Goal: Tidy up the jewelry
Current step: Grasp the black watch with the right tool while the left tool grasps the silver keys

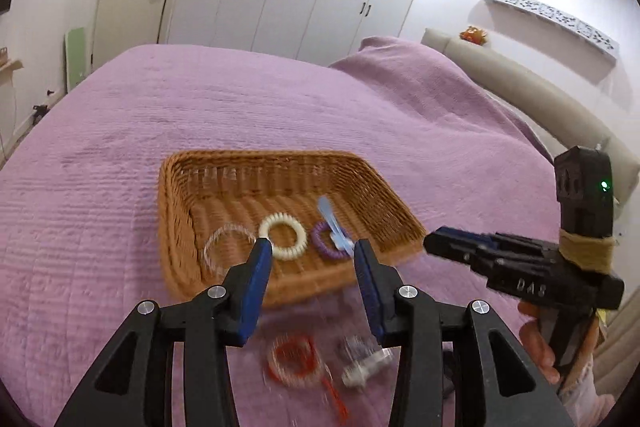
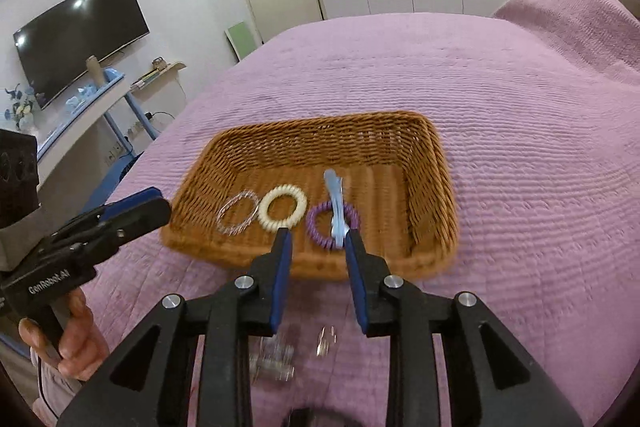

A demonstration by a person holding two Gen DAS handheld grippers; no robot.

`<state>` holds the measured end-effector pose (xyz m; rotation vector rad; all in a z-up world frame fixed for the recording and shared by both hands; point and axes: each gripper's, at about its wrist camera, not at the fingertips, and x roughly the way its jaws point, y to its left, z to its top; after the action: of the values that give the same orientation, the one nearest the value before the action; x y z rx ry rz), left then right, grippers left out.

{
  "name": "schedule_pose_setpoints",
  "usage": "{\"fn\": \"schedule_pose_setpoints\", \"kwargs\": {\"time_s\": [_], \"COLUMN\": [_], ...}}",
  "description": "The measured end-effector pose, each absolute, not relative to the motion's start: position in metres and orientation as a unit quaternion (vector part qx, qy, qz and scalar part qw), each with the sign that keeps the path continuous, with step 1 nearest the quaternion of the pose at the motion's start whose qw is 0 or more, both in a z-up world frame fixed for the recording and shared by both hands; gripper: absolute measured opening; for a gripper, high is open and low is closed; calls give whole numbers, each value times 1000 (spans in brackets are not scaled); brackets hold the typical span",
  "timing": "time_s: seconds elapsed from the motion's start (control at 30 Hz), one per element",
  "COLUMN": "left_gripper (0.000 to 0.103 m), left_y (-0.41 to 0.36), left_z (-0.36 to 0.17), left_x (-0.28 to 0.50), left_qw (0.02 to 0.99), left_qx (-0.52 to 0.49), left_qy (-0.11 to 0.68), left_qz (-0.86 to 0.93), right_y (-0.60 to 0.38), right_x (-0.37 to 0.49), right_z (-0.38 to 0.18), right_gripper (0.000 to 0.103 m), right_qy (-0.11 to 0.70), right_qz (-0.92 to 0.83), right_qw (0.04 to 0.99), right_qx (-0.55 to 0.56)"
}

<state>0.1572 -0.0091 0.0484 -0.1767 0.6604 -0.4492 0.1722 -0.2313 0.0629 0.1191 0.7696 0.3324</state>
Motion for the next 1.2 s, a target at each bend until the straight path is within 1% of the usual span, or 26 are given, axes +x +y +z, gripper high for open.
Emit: {"fn": "schedule_pose_setpoints", "kwargs": {"time_s": [0.3, 0.47, 0.67, 0.87, 1.03, 1.2], "left_gripper": [44, 44, 44, 44, 44, 44], "left_y": [-5, -11, -25, -43, -63, -79], "left_z": [40, 26, 9, -2, -10, -28], "left_x": [78, 57, 44, 61, 96, 131], "left_qw": [914, 903, 891, 876, 861, 842], "left_qx": [-42, -33, -15, 1, 19, 36], "left_qy": [334, 353, 369, 390, 413, 444], "left_qz": [-228, -241, -264, -283, -297, -304], "right_y": [-244, -257, -269, -270, -272, -270], "right_x": [94, 58, 30, 23, 24, 30], "right_z": [64, 49, 17, -8, -31, -39], "right_gripper": [30, 30, 30, 30, 30, 30], "right_qy": [373, 386, 422, 445, 456, 444], "right_qz": [145, 123, 99, 72, 58, 60], "right_qw": [914, 911, 894, 880, 860, 853], "right_qx": [62, 76, 112, 151, 223, 268]}}
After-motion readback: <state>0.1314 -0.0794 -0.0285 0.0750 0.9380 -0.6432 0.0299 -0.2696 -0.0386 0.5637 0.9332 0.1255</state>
